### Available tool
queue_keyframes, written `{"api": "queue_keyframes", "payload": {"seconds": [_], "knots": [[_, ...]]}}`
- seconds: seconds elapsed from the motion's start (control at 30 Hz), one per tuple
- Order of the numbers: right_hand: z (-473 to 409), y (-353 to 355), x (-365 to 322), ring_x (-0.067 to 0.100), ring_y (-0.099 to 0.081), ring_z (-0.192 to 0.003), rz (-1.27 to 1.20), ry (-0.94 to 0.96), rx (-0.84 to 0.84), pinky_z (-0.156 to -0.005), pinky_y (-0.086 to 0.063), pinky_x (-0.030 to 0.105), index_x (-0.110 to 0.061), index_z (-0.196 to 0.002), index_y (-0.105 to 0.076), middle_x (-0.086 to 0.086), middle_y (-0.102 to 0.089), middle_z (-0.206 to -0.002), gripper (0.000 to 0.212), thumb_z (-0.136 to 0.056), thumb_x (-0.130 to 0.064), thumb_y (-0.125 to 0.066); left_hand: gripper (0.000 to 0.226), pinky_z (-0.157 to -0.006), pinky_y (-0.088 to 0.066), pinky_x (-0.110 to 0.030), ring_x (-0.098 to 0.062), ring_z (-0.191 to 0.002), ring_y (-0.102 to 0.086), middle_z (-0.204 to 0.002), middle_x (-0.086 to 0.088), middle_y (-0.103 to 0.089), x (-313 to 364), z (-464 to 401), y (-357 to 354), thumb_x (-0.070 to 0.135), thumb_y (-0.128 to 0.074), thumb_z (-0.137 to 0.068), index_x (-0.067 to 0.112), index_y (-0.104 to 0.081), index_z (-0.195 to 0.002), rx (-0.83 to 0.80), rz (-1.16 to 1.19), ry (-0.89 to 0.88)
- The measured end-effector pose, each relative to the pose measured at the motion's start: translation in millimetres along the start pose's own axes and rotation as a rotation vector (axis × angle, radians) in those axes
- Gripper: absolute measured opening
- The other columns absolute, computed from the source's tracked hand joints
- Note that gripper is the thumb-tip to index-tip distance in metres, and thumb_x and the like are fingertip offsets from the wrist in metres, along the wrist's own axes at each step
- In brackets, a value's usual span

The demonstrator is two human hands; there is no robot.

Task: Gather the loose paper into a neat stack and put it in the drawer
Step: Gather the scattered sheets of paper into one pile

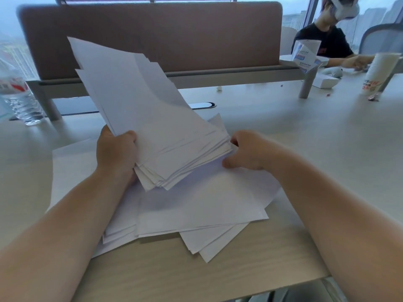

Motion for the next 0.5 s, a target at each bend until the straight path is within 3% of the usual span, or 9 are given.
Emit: {"api": "queue_keyframes", "payload": {"seconds": [0.07,0.23,0.33,0.43,0.5], "knots": [[-4,4,3,0.024,-0.057,-0.071,0.017,0.023,0.06,-0.058,-0.04,0.031,-0.012,-0.084,-0.06,0.004,-0.062,-0.08,0.026,-0.082,-0.032,-0.076,0.039,-0.085,-0.046,-0.028,-0.022,-0.098,-0.06,-0.111,0.002,-0.064,0,-2,4,0.013,-0.061,-0.089,0.018,-0.063,-0.128,0.03,-0.008,0.0],[-20,19,28,0.026,-0.06,-0.078,0.017,-0.036,0.217,-0.059,-0.041,0.028,-0.019,-0.08,-0.062,-0.003,-0.062,-0.081,0.012,-0.082,-0.027,-0.072,0.038,-0.081,-0.042,-0.021,-0.021,-0.103,-0.063,-0.111,0.005,-0.064,-4,-9,18,0.012,-0.061,-0.089,0.017,-0.062,-0.127,0.13,0.044,0.031],[-26,22,42,0.027,-0.063,-0.089,-0.007,-0.099,0.292,-0.072,-0.05,0.031,-0.023,-0.087,-0.064,-0.002,-0.066,-0.095,0.007,-0.082,-0.024,-0.069,0.039,-0.07,-0.038,-0.014,-0.02,-0.1,-0.058,-0.113,0.002,-0.061,-4,-6,19,0.007,-0.057,-0.094,0.01,-0.058,-0.132,0.129,0.058,0.051],[-26,19,45,0.032,-0.06,-0.112,0.033,-0.135,0.297,-0.089,-0.051,0.035,-0.021,-0.112,-0.068,0.006,-0.064,-0.121,0.03,-0.085,-0.033,-0.072,0.039,-0.076,-0.042,-0.019,-0.022,-0.1,-0.061,-0.113,0.0,-0.064,-5,-4,18,0.008,-0.057,-0.092,0.012,-0.059,-0.13,0.126,0.07,0.052],[-24,13,43,0.031,-0.063,-0.101,0.048,-0.148,0.219,-0.076,-0.047,0.031,-0.015,-0.106,-0.069,0.007,-0.069,-0.113,0.038,-0.085,-0.046,-0.071,0.04,-0.08,-0.044,-0.022,-0.023,-0.101,-0.063,-0.113,0.003,-0.066,-5,-4,17,0.009,-0.057,-0.089,0.017,-0.06,-0.128,0.11,0.082,0.053]]}}
Point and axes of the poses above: each hand's wrist, its own z-axis away from the middle knuckle, its own y-axis out of the back of the hand, x = y × z, the point moved 7 cm from there along -z, towards the middle knuckle
